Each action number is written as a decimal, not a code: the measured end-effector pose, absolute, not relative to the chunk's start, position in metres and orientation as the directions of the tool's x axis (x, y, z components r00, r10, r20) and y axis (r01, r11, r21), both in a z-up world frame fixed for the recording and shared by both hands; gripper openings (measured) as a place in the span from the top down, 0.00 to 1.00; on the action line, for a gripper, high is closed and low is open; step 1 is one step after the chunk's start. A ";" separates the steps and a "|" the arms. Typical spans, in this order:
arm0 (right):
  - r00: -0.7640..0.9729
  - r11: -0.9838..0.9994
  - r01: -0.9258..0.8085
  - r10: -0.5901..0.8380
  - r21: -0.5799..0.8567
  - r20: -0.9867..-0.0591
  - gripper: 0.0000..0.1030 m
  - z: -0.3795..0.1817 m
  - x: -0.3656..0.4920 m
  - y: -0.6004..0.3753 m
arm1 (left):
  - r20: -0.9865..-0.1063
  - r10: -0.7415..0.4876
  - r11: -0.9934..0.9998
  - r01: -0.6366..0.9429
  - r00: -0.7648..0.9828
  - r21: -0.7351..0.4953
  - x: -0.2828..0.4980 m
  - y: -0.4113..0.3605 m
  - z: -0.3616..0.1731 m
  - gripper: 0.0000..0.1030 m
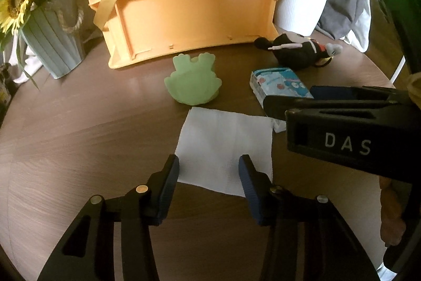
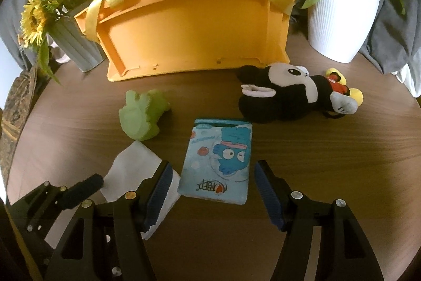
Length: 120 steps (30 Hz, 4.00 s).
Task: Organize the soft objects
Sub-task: 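Grasp the white napkin with the left tool while the right tool grasps the blue tissue pack, then lift the napkin and tissue pack and carry both over the orange crate, then open both tools to drop the napkin and tissue pack into the crate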
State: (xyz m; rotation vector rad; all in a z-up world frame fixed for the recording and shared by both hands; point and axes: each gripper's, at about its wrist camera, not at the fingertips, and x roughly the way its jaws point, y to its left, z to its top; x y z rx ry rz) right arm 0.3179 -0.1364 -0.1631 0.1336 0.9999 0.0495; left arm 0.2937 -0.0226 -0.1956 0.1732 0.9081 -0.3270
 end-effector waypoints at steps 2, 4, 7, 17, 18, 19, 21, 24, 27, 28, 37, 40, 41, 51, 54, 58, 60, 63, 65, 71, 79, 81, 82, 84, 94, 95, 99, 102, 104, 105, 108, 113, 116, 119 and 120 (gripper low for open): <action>0.536 0.991 0.020 0.099 0.130 -0.838 0.36 -0.165 0.319 -0.136 | -0.795 -0.204 0.937 0.348 0.571 0.010 0.294 -0.024 -0.196 0.57; 0.534 0.991 0.020 0.099 0.130 -0.840 0.36 -0.167 0.319 -0.136 | -0.794 -0.205 0.938 0.347 0.573 0.009 0.295 -0.024 -0.196 0.62; 0.529 0.991 0.022 0.102 0.134 -0.843 0.36 -0.169 0.320 -0.137 | -0.792 -0.205 0.940 0.341 0.575 0.004 0.296 -0.023 -0.195 0.72; 0.524 0.991 0.021 0.100 0.131 -0.846 0.47 -0.171 0.318 -0.139 | -0.795 -0.219 0.947 0.320 0.565 -0.033 0.299 -0.019 -0.193 0.92; 0.525 0.991 0.026 0.099 0.132 -0.845 0.47 -0.170 0.317 -0.139 | -0.795 -0.221 0.948 0.315 0.565 -0.040 0.299 -0.017 -0.192 0.92; 0.526 0.991 0.030 0.097 0.133 -0.845 0.47 -0.170 0.316 -0.140 | -0.795 -0.221 0.950 0.310 0.565 -0.043 0.299 -0.017 -0.191 0.92; 0.525 0.990 0.036 0.096 0.135 -0.845 0.47 -0.170 0.315 -0.141 | -0.792 -0.216 0.952 0.303 0.571 -0.042 0.297 -0.015 -0.189 0.92; 0.523 0.988 0.039 0.105 0.147 -0.846 0.47 -0.169 0.311 -0.143 | -0.784 -0.215 0.955 0.295 0.582 -0.043 0.293 -0.014 -0.183 0.92; 0.522 0.987 0.040 0.112 0.156 -0.845 0.47 -0.167 0.307 -0.143 | -0.775 -0.216 0.957 0.285 0.593 -0.049 0.290 -0.013 -0.177 0.92; 0.522 0.986 0.040 0.115 0.159 -0.845 0.47 -0.166 0.307 -0.143 | -0.773 -0.218 0.958 0.282 0.596 -0.053 0.289 -0.013 -0.175 0.92; 0.554 0.986 0.026 0.123 0.165 -0.823 0.47 -0.146 0.294 -0.143 | -0.737 -0.225 0.962 0.267 0.637 -0.062 0.282 -0.009 -0.149 0.92; 0.572 0.987 0.021 0.119 0.160 -0.812 0.47 -0.137 0.292 -0.143 | -0.723 -0.225 0.964 0.259 0.654 -0.065 0.280 -0.008 -0.139 0.92; 0.577 0.987 0.020 0.116 0.156 -0.808 0.47 -0.135 0.291 -0.143 | -0.716 -0.223 0.964 0.258 0.662 -0.063 0.279 -0.007 -0.134 0.92; 0.648 0.989 0.011 0.107 0.149 -0.754 0.47 -0.095 0.283 -0.146 | -0.652 -0.231 0.966 0.251 0.722 -0.064 0.269 -0.003 -0.095 0.92; 0.672 0.989 0.007 0.105 0.148 -0.733 0.47 -0.081 0.280 -0.145 | -0.628 -0.229 0.967 0.245 0.743 -0.063 0.268 0.000 -0.083 0.92; 0.700 0.990 0.003 0.101 0.144 -0.707 0.47 -0.065 0.274 -0.144 | -0.596 -0.226 0.969 0.239 0.771 -0.059 0.266 0.002 -0.068 0.92; 0.716 0.990 0.001 0.098 0.142 -0.692 0.47 -0.057 0.272 -0.144 | -0.582 -0.226 0.969 0.239 0.782 -0.055 0.265 0.003 -0.061 0.92; 0.733 0.989 -0.001 0.100 0.145 -0.673 0.47 -0.047 0.268 -0.145 | -0.558 -0.224 0.970 0.237 0.799 -0.050 0.263 0.004 -0.051 0.92; 0.746 0.990 -0.002 0.097 0.144 -0.658 0.47 -0.040 0.267 -0.145 | -0.541 -0.225 0.970 0.237 0.811 -0.048 0.262 0.004 -0.043 0.92; 0.780 0.989 -0.005 0.096 0.147 -0.618 0.47 -0.021 0.266 -0.147 | -0.493 -0.224 0.971 0.237 0.841 -0.038 0.262 0.005 -0.025 0.92; 0.819 0.990 -0.006 0.085 0.140 -0.567 0.47 -0.001 0.269 -0.151 | -0.434 -0.217 0.973 0.232 0.875 -0.017 0.267 0.003 -0.005 0.92; 0.828 0.990 -0.008 0.084 0.138 -0.554 0.47 0.003 0.270 -0.152 | -0.416 -0.213 0.973 0.231 0.884 -0.006 0.267 0.002 0.001 0.92; 0.833 0.991 -0.008 0.082 0.136 -0.548 0.47 0.006 0.271 -0.152 | -0.405 -0.208 0.974 0.228 0.890 0.002 0.268 0.001 0.004 0.92; 0.840 0.991 -0.009 0.081 0.134 -0.536 0.47 0.010 0.272 -0.153 | -0.389 -0.204 0.974 0.226 0.898 0.012 0.270 0.000 0.009 0.92; 0.874 0.992 -0.025 0.081 0.123 -0.479 0.47 0.029 0.283 -0.158 | -0.328 -0.204 0.975 0.222 0.922 0.019 0.280 -0.004 0.026 0.92; 0.878 0.992 -0.025 0.081 0.122 -0.472 0.47 0.031 0.285 -0.158 | -0.324 -0.204 0.975 0.222 0.924 0.020 0.281 -0.005 0.027 0.92; 0.888 0.992 -0.030 0.083 0.123 -0.452 0.47 0.037 0.290 -0.161 | -0.305 -0.206 0.974 0.223 0.930 0.023 0.286 -0.008 0.033 0.92; 0.895 0.992 -0.037 0.088 0.122 -0.438 0.47 0.043 0.295 -0.162 | -0.294 -0.206 0.974 0.223 0.934 0.028 0.292 -0.011 0.037 0.92; 0.901 0.992 -0.039 0.087 0.120 -0.424 0.47 0.046 0.298 -0.163 | -0.285 -0.204 0.974 0.223 0.936 0.034 0.296 -0.013 0.040 0.92; 0.904 0.992 -0.040 0.087 0.120 -0.420 0.47 0.047 0.299 -0.164 | -0.282 -0.205 0.974 0.223 0.937 0.035 0.298 -0.013 0.041 0.92; 0.908 0.991 -0.044 0.092 0.125 -0.408 0.47 0.050 0.305 -0.167 | -0.272 -0.206 0.974 0.225 0.940 0.038 0.305 -0.015 0.043 0.92; 0.913 0.990 -0.052 0.100 0.129 -0.395 0.47 0.052 0.319 -0.170 | -0.263 -0.198 0.975 0.216 0.944 0.043 0.318 -0.017 0.043 0.92; 0.913 0.990 -0.059 0.106 0.129 -0.394 0.47 0.051 0.328 -0.170 | -0.264 -0.191 0.977 0.210 0.945 0.045 0.326 -0.019 0.042 0.92; 0.911 0.989 -0.065 0.113 0.134 -0.398 0.47 0.050 0.338 -0.172 | -0.269 -0.185 0.978 0.205 0.945 0.046 0.334 -0.020 0.041 0.92; 0.910 0.988 -0.066 0.116 0.136 -0.399 0.47 0.049 0.341 -0.173 | -0.271 -0.183 0.978 0.203 0.945 0.047 0.336 -0.021 0.041 0.92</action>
